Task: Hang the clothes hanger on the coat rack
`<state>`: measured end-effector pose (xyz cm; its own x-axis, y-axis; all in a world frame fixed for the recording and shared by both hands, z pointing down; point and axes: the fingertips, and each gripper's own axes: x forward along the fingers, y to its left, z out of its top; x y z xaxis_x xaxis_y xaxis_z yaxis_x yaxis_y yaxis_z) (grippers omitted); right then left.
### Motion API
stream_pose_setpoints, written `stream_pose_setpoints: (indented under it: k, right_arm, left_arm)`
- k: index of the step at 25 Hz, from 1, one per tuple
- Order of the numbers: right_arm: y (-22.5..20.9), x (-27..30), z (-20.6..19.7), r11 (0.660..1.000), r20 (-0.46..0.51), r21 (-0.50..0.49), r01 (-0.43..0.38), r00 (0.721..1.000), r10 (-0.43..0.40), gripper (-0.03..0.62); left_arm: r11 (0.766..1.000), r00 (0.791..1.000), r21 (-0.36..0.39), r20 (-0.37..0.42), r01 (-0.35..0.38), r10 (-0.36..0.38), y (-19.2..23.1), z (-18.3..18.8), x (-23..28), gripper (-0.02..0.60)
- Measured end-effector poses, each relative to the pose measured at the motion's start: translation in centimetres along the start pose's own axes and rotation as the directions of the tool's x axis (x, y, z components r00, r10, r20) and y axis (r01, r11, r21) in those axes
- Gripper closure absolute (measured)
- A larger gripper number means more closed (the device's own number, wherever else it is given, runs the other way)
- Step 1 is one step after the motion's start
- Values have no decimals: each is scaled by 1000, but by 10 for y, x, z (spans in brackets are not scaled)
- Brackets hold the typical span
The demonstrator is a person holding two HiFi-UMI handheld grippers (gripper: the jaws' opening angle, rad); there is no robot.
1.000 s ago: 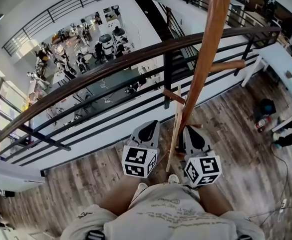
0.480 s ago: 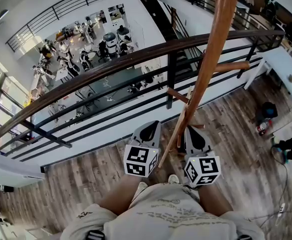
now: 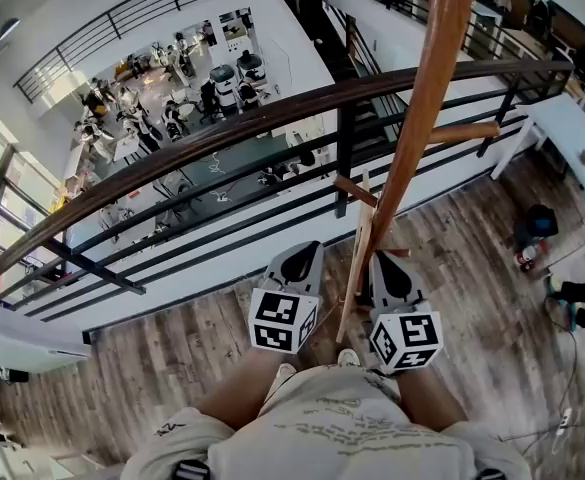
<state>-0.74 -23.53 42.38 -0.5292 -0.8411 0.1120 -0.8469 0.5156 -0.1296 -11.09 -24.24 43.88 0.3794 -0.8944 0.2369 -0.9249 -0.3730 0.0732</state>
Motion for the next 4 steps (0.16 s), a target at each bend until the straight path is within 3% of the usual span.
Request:
stream_pose_setpoints:
  k: [4]
  right_arm:
    - [0,0,0,1000,1,-2,-7,1000,7,592]
  left_arm:
    - [1000,1000,2,-5,0,0,-1,-1,1,578]
